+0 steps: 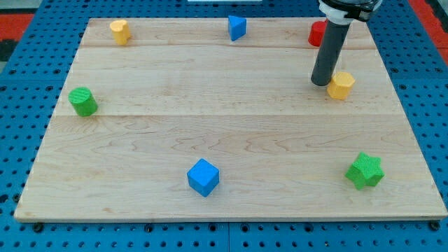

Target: Point at the yellow heart

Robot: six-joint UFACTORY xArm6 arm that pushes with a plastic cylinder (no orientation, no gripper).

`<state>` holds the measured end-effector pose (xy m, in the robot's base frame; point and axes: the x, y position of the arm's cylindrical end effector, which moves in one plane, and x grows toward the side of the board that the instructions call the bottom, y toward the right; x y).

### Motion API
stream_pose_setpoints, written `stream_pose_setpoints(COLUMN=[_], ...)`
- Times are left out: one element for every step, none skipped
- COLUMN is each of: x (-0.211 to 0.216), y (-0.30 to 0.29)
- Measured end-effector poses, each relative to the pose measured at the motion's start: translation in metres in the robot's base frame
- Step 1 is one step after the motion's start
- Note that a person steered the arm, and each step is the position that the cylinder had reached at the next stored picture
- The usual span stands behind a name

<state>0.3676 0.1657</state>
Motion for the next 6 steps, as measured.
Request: stream_pose_setpoints(x=[-0.014,-0.043,-0.069,-0.067,-0.074,-0.12], y=[-0.03,-0.121,-0.219,-0.312,-0.399,-0.414])
